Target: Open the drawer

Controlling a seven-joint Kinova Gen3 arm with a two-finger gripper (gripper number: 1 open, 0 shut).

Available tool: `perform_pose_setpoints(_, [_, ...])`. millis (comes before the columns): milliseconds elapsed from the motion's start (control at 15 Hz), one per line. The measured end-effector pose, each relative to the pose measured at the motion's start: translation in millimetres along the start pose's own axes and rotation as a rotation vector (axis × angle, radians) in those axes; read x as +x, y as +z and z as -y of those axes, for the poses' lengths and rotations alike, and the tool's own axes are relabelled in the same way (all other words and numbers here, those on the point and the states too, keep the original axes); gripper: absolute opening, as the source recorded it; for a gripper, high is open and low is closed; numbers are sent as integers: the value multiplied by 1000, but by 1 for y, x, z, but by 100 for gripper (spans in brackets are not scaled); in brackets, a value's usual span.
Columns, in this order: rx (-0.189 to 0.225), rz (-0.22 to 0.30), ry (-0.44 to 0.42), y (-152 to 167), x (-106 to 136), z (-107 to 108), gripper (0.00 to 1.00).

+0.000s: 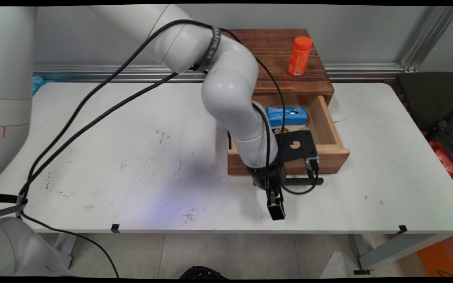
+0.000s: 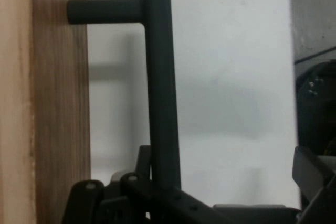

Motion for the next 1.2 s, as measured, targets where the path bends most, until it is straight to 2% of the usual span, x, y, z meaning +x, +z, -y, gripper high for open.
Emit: perform_pose_setpoints(1200, [-37, -26, -4, -12, -8, -65, 100])
